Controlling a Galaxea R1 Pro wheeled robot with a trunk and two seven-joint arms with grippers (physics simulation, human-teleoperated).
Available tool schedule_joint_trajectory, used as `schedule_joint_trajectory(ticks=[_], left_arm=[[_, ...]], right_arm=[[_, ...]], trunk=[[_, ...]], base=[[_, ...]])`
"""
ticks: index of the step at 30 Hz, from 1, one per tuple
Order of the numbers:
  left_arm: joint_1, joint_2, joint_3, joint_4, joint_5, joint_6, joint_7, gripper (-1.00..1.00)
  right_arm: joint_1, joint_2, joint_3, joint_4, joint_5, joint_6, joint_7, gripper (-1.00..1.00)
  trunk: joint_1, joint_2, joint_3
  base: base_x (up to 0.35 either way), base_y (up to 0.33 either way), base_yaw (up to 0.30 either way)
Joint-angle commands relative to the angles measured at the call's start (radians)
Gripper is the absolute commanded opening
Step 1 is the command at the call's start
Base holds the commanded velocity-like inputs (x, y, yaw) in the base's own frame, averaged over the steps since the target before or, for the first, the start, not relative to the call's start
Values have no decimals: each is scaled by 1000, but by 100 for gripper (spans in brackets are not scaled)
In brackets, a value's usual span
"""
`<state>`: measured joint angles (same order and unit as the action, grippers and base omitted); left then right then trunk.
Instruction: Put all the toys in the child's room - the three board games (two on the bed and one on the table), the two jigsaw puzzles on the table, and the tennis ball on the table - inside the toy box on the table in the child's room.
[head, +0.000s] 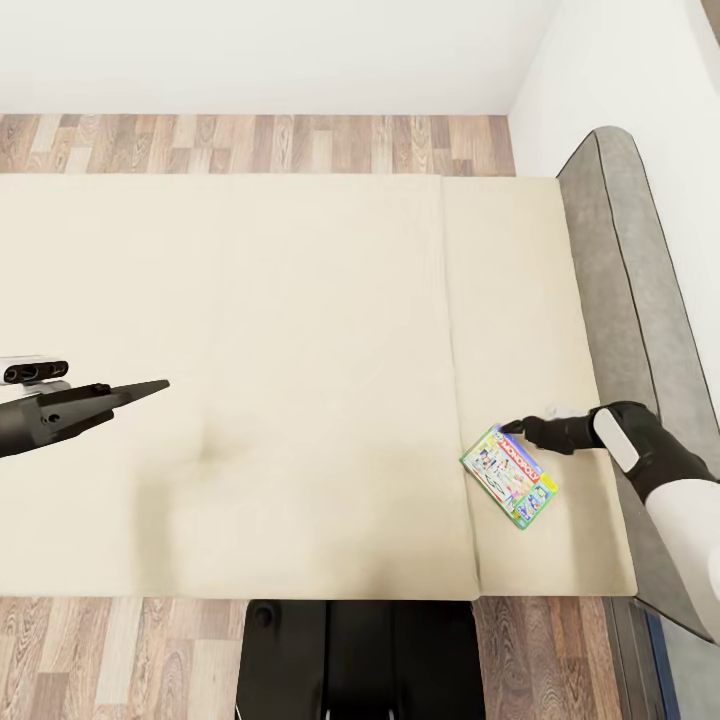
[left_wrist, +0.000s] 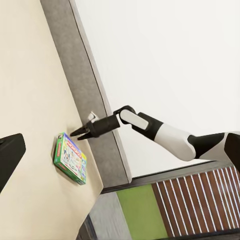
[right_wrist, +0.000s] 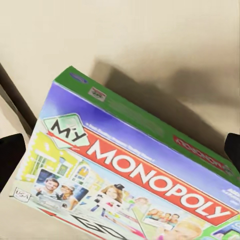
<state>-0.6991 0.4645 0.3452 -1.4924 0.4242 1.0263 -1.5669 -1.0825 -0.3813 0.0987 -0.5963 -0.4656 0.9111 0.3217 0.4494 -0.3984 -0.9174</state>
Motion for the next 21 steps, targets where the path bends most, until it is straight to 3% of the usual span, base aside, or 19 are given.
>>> schedule_joint_trajectory(ticks=[1, 7, 21], left_arm=[[0, 0, 0, 0, -1, 11, -4, 100], [0, 0, -1, 0, -1, 11, -4, 100], [0, 0, -2, 0, -1, 11, -4, 100]], right_arm=[[-1, -1, 13, 0, 9, 1, 9, 100], [-1, 0, 65, 0, 10, -1, 9, 100], [0, 1, 80, 11, 12, -25, 10, 100]], trunk=[[1, -2, -1], [1, -2, -1], [1, -2, -5]], base=[[0, 0, 0], [0, 0, 0], [0, 0, 0]])
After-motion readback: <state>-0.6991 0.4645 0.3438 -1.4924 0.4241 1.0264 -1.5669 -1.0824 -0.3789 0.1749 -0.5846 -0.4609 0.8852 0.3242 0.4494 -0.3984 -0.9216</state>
